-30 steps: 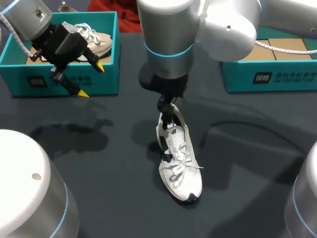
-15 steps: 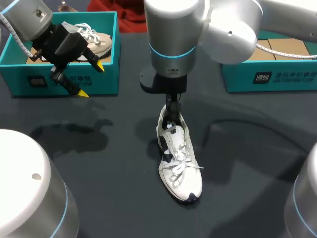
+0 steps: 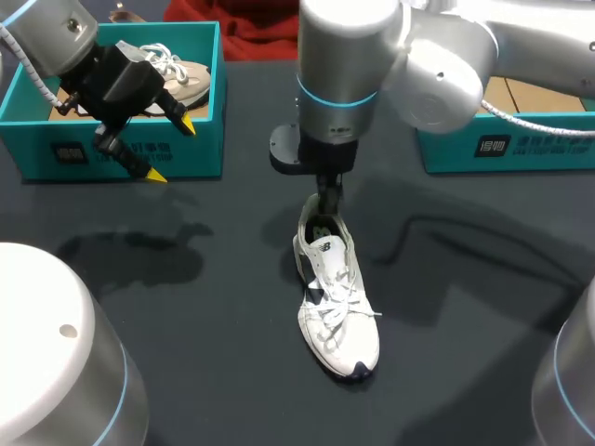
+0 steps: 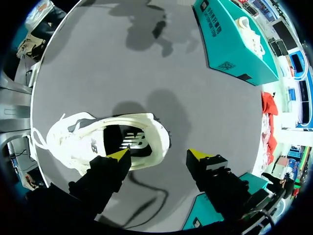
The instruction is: Take the shoe out of the shoebox, open the shoe tongue, remove and reinsert the insole, then place the shoe into the shoebox
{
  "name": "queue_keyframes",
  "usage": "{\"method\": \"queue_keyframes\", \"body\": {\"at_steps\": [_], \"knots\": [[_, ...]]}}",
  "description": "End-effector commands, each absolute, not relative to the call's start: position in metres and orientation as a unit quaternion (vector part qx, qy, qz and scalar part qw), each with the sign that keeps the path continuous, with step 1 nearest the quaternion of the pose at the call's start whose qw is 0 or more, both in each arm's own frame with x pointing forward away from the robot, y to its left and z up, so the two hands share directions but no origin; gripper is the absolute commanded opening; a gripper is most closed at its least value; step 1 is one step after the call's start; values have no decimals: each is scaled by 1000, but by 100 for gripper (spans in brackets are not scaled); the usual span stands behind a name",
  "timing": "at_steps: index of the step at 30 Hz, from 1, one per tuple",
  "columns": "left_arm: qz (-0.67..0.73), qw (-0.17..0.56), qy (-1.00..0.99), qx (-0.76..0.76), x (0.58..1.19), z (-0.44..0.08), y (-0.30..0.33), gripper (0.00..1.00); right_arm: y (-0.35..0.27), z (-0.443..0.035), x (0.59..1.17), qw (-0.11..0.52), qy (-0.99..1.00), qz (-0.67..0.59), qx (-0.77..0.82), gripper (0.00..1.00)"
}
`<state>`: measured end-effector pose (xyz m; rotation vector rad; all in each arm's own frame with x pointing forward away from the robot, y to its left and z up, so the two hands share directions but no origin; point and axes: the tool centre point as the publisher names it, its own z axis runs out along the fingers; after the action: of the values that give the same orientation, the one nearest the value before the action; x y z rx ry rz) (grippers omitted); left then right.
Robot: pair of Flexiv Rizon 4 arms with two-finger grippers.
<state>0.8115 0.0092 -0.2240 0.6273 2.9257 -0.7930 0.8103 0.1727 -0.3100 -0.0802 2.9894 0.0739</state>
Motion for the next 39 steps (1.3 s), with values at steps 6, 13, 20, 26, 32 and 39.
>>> {"method": "queue_keyframes", "body": {"at_steps": [6,13,20,26,32,39], "knots": [[-256,22,945,203,813,-225,9,100,177,-332,822,60,997,37,-41,53],[-256,22,945,203,813,-225,9,100,183,-348,825,49,996,44,-57,49],[-256,22,945,203,813,-225,9,100,187,-365,825,41,996,49,-69,49],[-256,22,945,203,813,-225,9,100,191,-375,824,35,996,48,-73,49],[-256,22,945,203,813,-225,9,100,192,-386,823,25,996,46,-73,47],[-256,22,945,203,813,-225,9,100,192,-392,820,17,997,39,-72,45]]}}
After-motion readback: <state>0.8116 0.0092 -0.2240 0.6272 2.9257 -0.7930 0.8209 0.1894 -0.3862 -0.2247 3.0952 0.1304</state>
